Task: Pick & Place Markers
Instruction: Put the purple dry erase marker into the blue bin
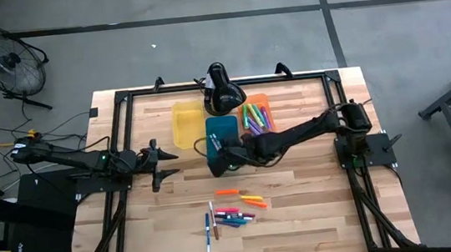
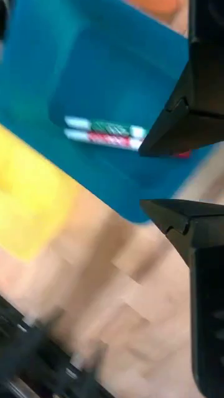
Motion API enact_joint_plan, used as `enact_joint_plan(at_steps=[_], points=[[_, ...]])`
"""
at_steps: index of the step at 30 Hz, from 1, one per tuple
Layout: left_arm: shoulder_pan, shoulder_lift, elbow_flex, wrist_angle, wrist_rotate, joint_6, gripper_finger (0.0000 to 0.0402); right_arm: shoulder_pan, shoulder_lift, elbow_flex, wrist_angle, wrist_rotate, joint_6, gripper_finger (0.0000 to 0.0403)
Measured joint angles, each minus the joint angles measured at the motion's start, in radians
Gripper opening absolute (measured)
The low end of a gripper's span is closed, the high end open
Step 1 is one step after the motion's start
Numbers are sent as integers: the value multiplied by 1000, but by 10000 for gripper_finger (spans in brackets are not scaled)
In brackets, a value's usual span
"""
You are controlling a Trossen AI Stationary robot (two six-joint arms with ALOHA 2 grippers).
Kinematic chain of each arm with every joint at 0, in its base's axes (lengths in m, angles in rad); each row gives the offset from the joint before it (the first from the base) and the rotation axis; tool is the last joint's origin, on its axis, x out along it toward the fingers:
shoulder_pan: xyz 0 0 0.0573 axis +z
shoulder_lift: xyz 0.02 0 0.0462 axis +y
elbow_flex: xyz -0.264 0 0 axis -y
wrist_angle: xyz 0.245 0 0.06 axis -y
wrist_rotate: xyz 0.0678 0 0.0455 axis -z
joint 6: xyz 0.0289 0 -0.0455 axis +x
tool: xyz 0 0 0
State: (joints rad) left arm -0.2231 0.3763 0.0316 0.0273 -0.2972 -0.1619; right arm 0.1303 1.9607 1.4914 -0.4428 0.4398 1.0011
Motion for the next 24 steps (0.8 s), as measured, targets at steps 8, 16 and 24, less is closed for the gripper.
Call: enact_joint_plan(at_steps=[8,16,24], points=[[0,0,0,0,0,0,224,91,-1,0,5,-37,-66,107],[0,0,0,0,0,0,224,193,-1,0,8,-27,-132,107],[0,0,0,0,0,0,224,284,-1,0,7,-28,-187,107]])
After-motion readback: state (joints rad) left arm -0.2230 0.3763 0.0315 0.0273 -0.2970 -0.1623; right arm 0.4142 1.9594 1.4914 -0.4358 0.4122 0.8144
